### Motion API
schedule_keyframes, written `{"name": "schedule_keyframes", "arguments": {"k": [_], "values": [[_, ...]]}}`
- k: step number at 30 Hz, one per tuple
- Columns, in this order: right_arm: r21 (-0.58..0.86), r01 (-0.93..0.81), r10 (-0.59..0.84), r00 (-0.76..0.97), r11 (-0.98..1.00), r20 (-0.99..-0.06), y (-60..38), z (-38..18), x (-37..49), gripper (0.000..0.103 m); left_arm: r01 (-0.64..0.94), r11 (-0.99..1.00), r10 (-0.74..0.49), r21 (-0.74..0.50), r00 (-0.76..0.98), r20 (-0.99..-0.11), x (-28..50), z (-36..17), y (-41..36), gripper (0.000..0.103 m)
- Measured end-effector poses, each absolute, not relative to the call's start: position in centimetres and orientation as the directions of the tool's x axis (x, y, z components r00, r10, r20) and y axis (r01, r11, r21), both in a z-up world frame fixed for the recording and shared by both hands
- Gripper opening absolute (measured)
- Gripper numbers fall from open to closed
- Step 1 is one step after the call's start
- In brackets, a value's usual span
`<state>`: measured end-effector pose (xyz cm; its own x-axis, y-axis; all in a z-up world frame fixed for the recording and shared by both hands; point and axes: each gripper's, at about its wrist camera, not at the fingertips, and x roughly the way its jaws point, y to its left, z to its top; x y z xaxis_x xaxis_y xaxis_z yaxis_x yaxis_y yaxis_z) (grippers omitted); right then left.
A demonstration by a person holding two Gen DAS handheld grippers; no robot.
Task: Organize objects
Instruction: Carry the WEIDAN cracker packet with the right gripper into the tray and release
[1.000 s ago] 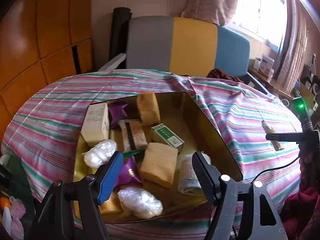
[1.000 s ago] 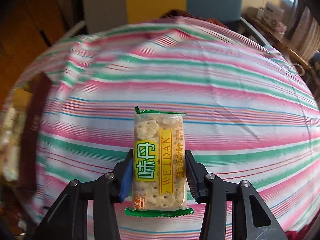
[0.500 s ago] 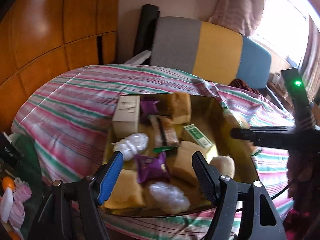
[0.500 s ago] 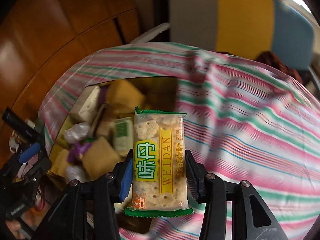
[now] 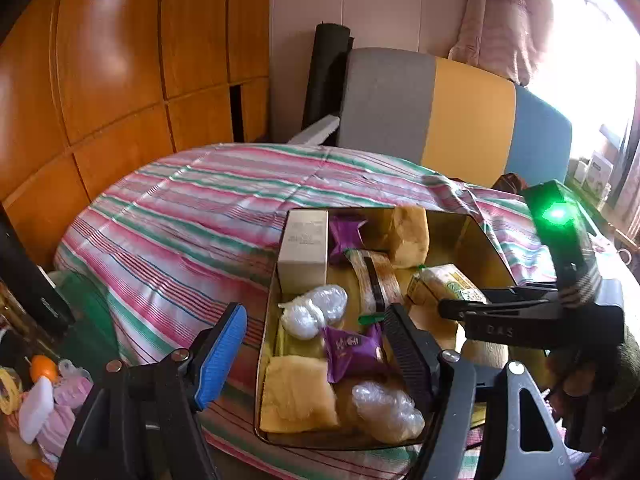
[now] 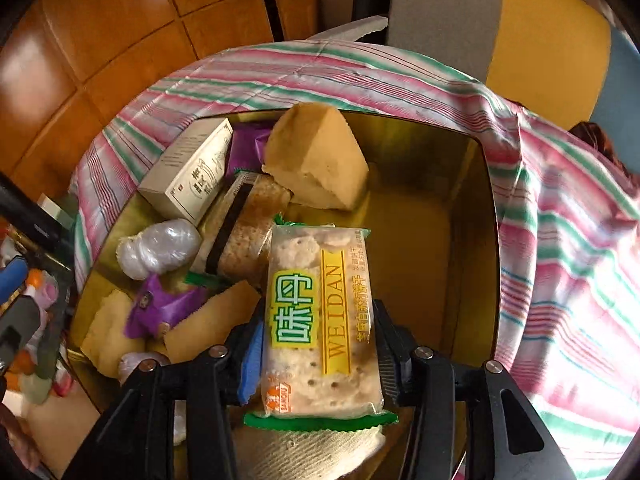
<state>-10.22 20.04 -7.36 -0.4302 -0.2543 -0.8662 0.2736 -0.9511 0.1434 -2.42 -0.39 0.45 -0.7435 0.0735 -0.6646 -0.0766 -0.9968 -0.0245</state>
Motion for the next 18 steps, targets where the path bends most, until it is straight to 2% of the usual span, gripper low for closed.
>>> {"name": "schedule_keyframes", "arguments": {"k": [4,8,14,18], "values": [[0.139,0.270,-0.257,-0.476,-0.953,-0.841,20.5,-6.4,-9.4,0.057,-0.075,-0.997,0.078,-0.034,-0.744,-0.664,-2.4,0.8,0.0,0.072],[0.132,0.251,-0.251,-0.536,-0.959,-0.806,20.9,-5.0,-8.2,0.062,-0.032,-0.999,0.015,0.015,-0.759,-0.651,-2.2,1.5,0.5,0.072],[0.115,0.195,-0.215,-0.631,-0.974,-0.745,21.8,-3.4,-5.4,0.064,-0.026,-0.999,0.000,0.034,-0.788,-0.616,-1.1,2.3,1.3,0.072],[0.114,0.126,-0.170,-0.685,-0.985,-0.708,22.6,-2.9,-2.6,0.066,-0.048,-0.999,0.033,0.009,-0.793,-0.608,-0.5,2.5,1.7,0.072]]}}
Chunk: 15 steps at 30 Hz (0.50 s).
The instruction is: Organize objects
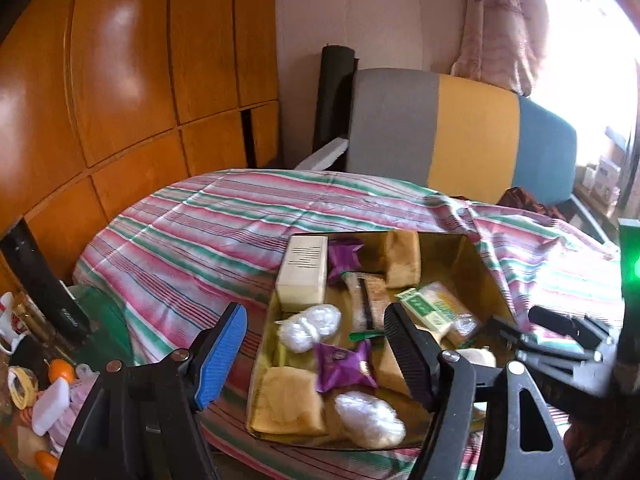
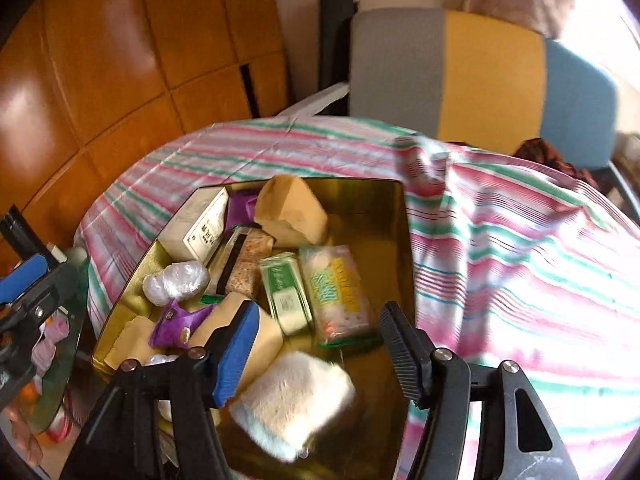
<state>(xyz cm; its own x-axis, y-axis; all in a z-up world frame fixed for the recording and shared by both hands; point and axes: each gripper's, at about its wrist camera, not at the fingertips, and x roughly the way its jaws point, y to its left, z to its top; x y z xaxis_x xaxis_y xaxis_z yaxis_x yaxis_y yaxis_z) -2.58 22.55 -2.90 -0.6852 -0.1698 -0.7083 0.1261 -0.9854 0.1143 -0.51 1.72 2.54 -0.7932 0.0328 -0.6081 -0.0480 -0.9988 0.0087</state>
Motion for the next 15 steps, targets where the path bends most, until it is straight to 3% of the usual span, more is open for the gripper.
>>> {"name": "schedule_keyframes", "arguments": {"k": [15], "values": [[0.095,0.095,-0.134,-0.742,-0.991,-0.657,22.6,-2.4,2.8,0.074,-0.083,-0.996,0.077,-0.017,-0.787,-0.612,0.9,2.4,2.5,0.072]]}}
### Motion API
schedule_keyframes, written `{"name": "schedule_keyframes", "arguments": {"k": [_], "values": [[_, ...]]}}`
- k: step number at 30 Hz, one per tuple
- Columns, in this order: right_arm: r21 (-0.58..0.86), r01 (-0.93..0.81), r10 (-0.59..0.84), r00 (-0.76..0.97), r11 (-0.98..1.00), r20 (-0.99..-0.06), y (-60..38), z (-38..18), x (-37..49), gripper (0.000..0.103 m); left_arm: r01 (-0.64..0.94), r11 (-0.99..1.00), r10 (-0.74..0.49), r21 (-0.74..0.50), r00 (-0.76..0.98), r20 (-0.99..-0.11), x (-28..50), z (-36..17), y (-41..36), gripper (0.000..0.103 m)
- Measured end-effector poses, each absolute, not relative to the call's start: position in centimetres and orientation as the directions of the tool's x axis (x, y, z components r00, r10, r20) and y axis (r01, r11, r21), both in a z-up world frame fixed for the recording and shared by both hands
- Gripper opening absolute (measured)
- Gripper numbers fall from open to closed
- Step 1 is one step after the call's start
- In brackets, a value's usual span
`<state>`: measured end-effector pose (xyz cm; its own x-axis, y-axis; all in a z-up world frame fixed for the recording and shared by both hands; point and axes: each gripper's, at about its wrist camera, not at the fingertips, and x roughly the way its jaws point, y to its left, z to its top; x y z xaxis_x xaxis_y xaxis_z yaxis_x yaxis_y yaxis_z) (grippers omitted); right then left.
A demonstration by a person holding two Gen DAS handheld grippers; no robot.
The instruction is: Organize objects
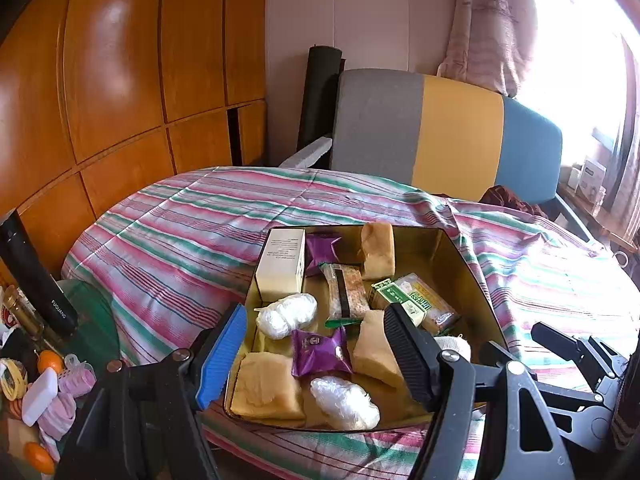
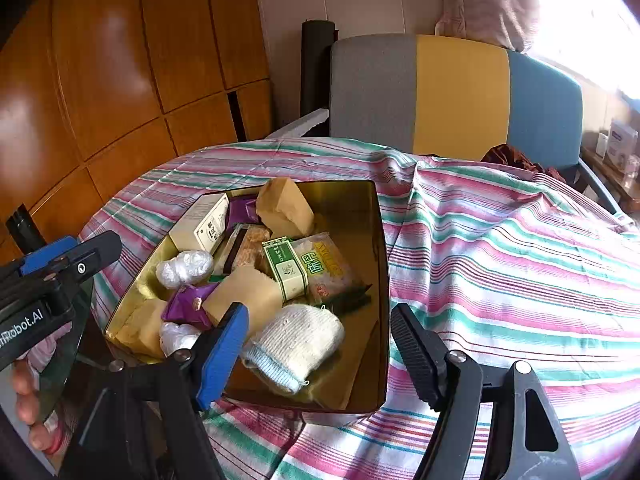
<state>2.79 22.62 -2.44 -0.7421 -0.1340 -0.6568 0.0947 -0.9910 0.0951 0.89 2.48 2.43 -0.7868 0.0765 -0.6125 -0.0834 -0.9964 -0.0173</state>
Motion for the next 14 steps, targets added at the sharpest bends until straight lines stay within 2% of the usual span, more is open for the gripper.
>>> {"name": "schedule_keyframes", "arguments": {"k": [8,10,14], "values": [[0.075,0.098,-0.123,-0.751,-0.992,-0.649,21.91,-2.25,3.15,0.075,-0.063,-0.998,0.065,-0.025,-0.790,-0.609,1.05,2.17,1.94,0.072],[0.072,0.093,-0.118,-0.751,-0.993,-0.650,21.85,-2.25,3.19,0.075,-0.054,-0.998,0.057,-0.023,-0.798,-0.600,1.10,2.25,1.80,0.067],[0.071,0.094,-0.118,-0.749,-0.993,-0.652,21.75,-2.32,3.21,0.075,-0.058,-0.998,0.065,-0.032,-0.792,-0.607,0.89,2.18,1.58,0.067]]}}
